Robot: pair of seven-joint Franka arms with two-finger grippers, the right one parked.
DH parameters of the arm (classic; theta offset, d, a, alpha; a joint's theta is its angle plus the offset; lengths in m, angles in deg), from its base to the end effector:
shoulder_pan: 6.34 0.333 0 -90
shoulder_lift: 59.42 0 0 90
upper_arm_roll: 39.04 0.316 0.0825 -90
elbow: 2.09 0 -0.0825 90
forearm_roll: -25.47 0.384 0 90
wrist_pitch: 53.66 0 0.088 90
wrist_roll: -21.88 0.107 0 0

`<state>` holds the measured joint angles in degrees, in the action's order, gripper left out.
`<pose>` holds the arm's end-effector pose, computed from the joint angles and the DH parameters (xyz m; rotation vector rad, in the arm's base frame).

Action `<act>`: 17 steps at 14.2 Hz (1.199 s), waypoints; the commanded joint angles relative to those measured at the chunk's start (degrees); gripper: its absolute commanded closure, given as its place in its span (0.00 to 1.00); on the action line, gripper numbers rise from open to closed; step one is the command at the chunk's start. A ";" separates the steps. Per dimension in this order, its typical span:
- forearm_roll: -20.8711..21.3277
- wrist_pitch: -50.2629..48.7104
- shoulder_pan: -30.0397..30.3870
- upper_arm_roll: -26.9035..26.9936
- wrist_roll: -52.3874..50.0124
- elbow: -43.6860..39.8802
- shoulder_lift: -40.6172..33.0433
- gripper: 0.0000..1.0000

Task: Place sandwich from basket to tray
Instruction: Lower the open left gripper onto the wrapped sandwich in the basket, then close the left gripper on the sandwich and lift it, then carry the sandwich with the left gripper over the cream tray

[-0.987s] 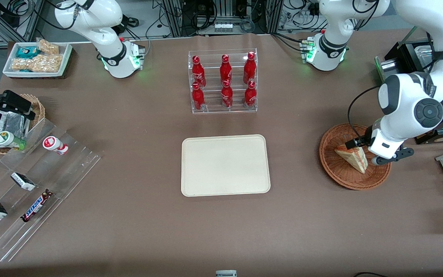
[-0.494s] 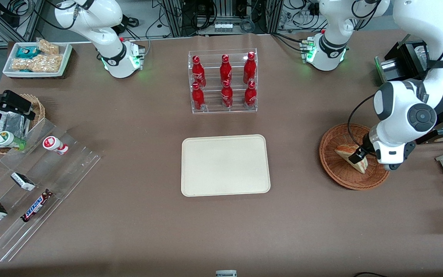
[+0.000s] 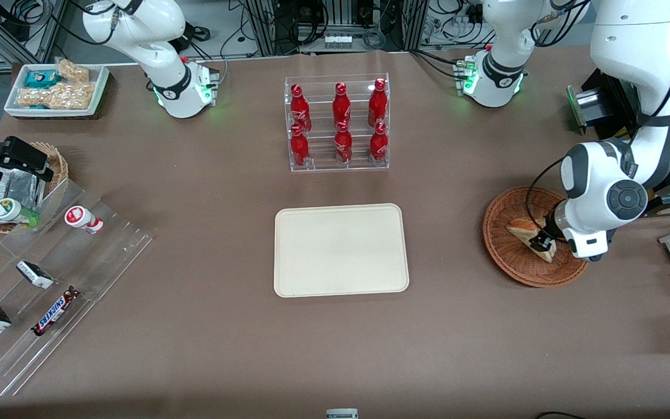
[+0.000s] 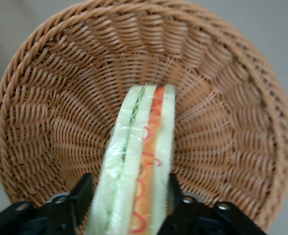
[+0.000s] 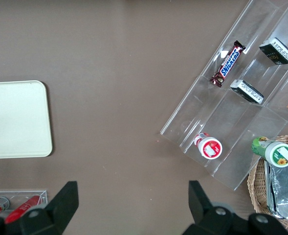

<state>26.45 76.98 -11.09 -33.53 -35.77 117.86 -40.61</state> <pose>0.5672 0.0075 0.2537 -2.6581 -1.4598 0.1561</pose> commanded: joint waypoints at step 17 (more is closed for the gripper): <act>-8.53 -9.91 -24.41 -6.29 9.48 -35.83 16.24 0.88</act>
<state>17.59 65.60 -33.45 -39.88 -30.77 88.48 -30.04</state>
